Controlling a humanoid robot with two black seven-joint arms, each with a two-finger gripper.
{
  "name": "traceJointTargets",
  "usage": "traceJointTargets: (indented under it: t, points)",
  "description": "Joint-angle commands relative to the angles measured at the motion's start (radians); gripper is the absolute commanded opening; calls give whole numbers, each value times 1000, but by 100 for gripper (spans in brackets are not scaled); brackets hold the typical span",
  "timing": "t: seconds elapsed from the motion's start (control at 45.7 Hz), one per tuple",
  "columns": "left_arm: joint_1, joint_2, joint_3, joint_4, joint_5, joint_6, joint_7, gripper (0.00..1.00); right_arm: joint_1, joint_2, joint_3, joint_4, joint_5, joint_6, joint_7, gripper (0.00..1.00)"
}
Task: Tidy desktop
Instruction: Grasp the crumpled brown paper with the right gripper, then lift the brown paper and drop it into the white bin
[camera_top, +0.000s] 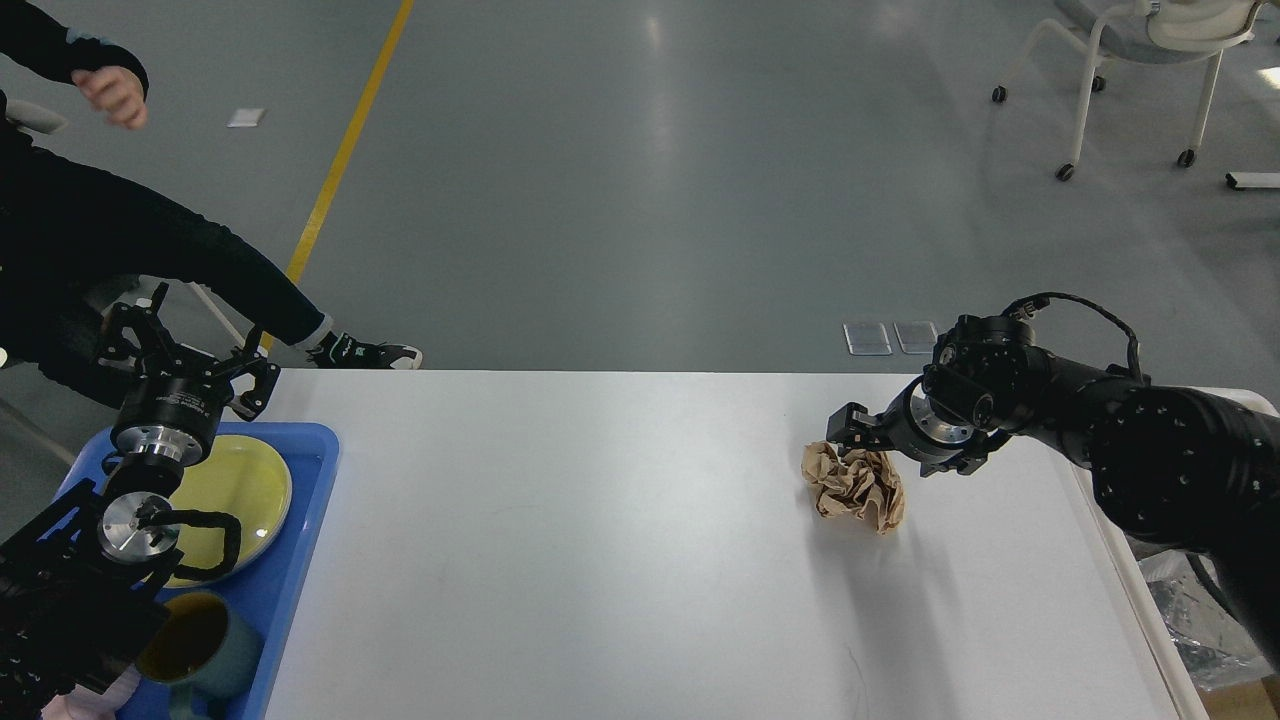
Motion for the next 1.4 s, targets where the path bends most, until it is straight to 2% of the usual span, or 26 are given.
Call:
traceJointTargets:
  t: [0.0, 0.219, 0.438, 0.548, 0.635, 0.701, 0.745, 0.789, 1.008, 1.27, 1.38]
  points:
    - [0, 0, 0, 0, 0, 0, 0, 97, -13, 2, 2, -4, 0, -9, 0, 100]
    - [0, 0, 0, 0, 0, 0, 0, 97, -50, 2, 5, -4, 0, -130, 0, 100]
    - [0, 0, 0, 0, 0, 0, 1, 97, -67, -10, 28, 3, 5, -146, 3, 100]
    - [0, 0, 0, 0, 0, 0, 1, 97, -68, -11, 60, 9, 5, -146, 3, 95]
    - [0, 0, 0, 0, 0, 0, 1, 97, -67, -11, 67, 13, 5, -144, 3, 58]
    - [0, 0, 0, 0, 0, 0, 0, 97, -67, -13, 76, 15, 9, -143, 1, 19]
    - [0, 0, 0, 0, 0, 0, 0, 97, -68, -16, 86, 16, 9, -141, 1, 5]
    - [0, 0, 0, 0, 0, 0, 0, 97, -68, -25, 100, 16, 9, -141, 3, 0]
    - [0, 0, 0, 0, 0, 0, 0, 97, 1, -106, 191, 108, 9, -126, 1, 0]
    - [0, 0, 0, 0, 0, 0, 0, 97, 263, -292, 231, 413, 9, -100, 0, 0]
    - [0, 0, 0, 0, 0, 0, 0, 97, 462, -409, 240, 558, 9, -41, 0, 0]
